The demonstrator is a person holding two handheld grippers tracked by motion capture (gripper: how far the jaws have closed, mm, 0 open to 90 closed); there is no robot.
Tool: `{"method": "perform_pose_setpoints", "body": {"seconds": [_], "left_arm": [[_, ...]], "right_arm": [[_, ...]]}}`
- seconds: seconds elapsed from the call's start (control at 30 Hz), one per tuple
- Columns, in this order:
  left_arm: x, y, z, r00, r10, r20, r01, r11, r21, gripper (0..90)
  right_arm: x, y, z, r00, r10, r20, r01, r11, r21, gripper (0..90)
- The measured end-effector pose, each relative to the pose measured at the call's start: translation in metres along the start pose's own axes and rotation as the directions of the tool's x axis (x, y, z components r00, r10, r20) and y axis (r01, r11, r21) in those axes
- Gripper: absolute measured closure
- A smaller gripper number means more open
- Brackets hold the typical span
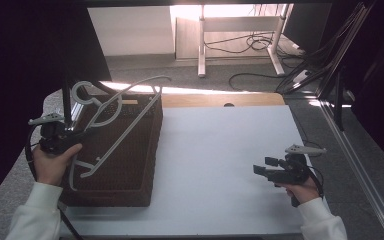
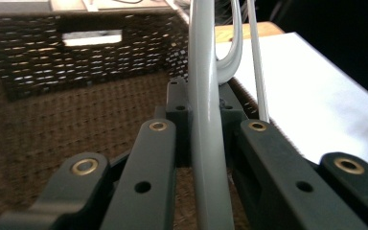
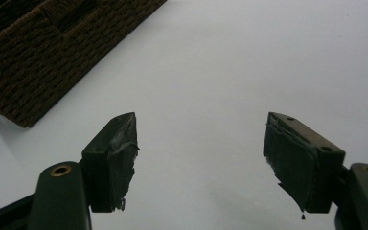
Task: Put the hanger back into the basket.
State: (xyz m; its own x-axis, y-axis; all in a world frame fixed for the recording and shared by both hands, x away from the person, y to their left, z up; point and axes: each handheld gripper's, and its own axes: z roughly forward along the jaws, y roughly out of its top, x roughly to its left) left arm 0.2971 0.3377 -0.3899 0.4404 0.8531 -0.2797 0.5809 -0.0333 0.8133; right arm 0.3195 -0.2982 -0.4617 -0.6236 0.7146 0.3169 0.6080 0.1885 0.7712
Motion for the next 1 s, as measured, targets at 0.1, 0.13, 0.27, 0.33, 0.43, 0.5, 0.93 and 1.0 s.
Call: {"method": "perform_pose_setpoints", "body": {"seconds": [0.1,0.13,0.27,0.33,0.43,0.5,0.93,1.0], "left_arm": [[0.007,-0.002,-0.001,0.9996,0.003,-0.027,-0.002,0.9999,0.01,81.8],[0.009,-0.003,-0.002,0.9994,0.002,-0.034,-0.002,0.9999,0.011,81.8],[0.019,-0.005,-0.003,0.9986,0.009,-0.053,-0.009,0.9999,0.013,81.8],[0.023,-0.006,-0.003,0.9979,0.022,-0.061,-0.021,0.9997,0.013,81.8],[0.03,-0.007,-0.001,0.996,0.053,-0.072,-0.052,0.9985,0.016,81.8],[0.032,-0.007,-0.001,0.9952,0.061,-0.077,-0.06,0.998,0.018,81.8],[0.051,-0.02,0.009,0.9913,0.063,-0.116,-0.054,0.9958,0.074,81.7],[0.055,-0.022,0.013,0.9957,0.043,-0.082,-0.035,0.9941,0.103,80.5]], "right_arm": [[0.0,0.0,0.0,1.0,-0.002,0.002,0.002,1.0,0.004,27.9],[0.0,0.0,0.0,1.0,-0.003,0.002,0.003,1.0,0.005,27.7],[-0.001,-0.001,0.0,1.0,-0.004,0.006,0.004,1.0,0.005,27.6],[-0.002,-0.002,0.0,1.0,-0.004,0.008,0.004,1.0,0.006,27.6],[-0.003,-0.003,0.0,0.9999,0.002,0.013,-0.002,1.0,0.009,27.2],[-0.004,-0.003,0.001,0.9999,0.004,0.015,-0.004,1.0,0.009,27.0],[-0.005,-0.005,0.0,0.9999,0.002,0.016,-0.002,1.0,0.02,26.7],[-0.005,-0.005,0.0,0.9999,0.003,0.015,-0.004,1.0,0.019,26.6]]}}
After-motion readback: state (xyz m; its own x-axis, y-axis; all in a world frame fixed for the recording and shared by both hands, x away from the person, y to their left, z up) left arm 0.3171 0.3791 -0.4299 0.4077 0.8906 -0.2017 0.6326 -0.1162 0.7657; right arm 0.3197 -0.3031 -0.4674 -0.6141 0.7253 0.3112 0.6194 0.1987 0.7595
